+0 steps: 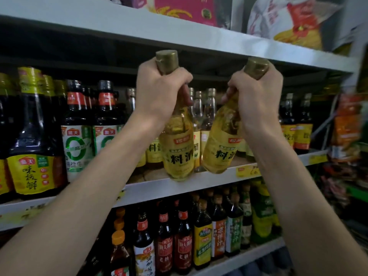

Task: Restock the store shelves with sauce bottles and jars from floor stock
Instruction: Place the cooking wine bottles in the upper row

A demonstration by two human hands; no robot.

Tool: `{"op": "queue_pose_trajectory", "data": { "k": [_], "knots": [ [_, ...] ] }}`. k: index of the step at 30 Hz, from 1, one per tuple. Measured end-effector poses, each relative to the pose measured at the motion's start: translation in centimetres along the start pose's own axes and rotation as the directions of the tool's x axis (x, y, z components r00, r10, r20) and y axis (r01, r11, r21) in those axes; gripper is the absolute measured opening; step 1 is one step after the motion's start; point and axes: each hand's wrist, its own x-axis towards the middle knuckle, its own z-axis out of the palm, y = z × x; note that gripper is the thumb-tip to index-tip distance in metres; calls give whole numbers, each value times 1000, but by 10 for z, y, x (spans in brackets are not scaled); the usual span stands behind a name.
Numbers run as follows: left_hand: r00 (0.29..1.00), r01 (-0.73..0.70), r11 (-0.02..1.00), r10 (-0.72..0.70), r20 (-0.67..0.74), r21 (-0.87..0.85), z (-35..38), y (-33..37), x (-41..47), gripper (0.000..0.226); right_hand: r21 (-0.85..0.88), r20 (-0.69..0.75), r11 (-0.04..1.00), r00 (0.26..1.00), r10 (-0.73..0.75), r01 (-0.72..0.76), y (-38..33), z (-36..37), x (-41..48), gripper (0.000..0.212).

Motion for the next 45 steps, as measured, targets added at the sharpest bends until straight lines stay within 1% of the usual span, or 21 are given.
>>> {"op": "queue_pose_trajectory", "data": {
  "k": [3, 6, 10, 13, 18, 21, 25, 27, 30, 31, 33, 34, 36, 39, 40, 42, 45],
  "knots": [
    [999, 21, 1000, -21, 28, -15, 40, -7, 7, 24, -72, -15, 997, 999, 35, -36, 18, -30, 20, 3],
    [998, 45, 999, -46, 43, 10, 77, -21, 15, 24, -131, 15, 990, 999, 44, -42, 47, -51, 43, 4],
    [992, 128, 992, -128, 22, 24, 116, -38, 30, 21, -89, 73, 989, 990, 121, -114, 90, -65, 77, 7],
    [988, 154, 987, -154, 17, 42, 138, -47, 46, 19, -62, 130, 983, 975, 179, -172, 121, -62, 100, 10],
    [982, 189, 980, -191, 17, 62, 165, -59, 65, 13, -95, 291, 948, 902, 318, -304, 169, -52, 126, 9],
    [971, 239, 970, -240, 20, 53, 176, -68, 72, 8, -104, 312, 927, 873, 373, -359, 192, -49, 133, 10],
    [962, 272, 961, -273, 8, 56, 187, -79, 80, 4, -75, 331, 892, 833, 444, -446, 213, -44, 139, 26],
    [957, 290, 956, -290, -3, 51, 190, -87, 85, 6, -56, 354, 888, 822, 445, -456, 218, -40, 141, 23],
    [940, 340, 940, -339, -27, 28, 193, -99, 91, 10, -80, 371, 866, 792, 485, -494, 222, -37, 145, 5],
    [934, 358, 934, -357, -33, 13, 193, -103, 92, 12, -95, 370, 852, 776, 510, -515, 222, -37, 147, 2],
    [923, 382, 924, -382, -44, 4, 196, -111, 94, 15, -122, 350, 830, 759, 549, -545, 224, -39, 151, 6],
    [919, 392, 920, -392, -48, 9, 198, -115, 94, 16, -133, 338, 828, 761, 554, -545, 226, -39, 153, 14],
    [910, 412, 911, -409, -61, 33, 204, -123, 95, 16, -152, 317, 852, 792, 522, -501, 228, -38, 153, 35],
    [901, 433, 896, -427, -72, 95, 210, -131, 98, 13, -181, 283, 886, 840, 463, -427, 227, -37, 149, 55],
    [899, 437, 893, -432, -70, 110, 210, -132, 100, 13, -178, 269, 887, 846, 461, -426, 227, -37, 149, 57],
    [895, 446, 886, -444, -51, 126, 210, -133, 105, 15, -137, 267, 892, 851, 452, -431, 227, -41, 151, 56],
    [875, 483, 869, -482, -30, 105, 211, -131, 108, 16, -128, 276, 928, 886, 372, -349, 230, -48, 152, 52]
  ]
}}
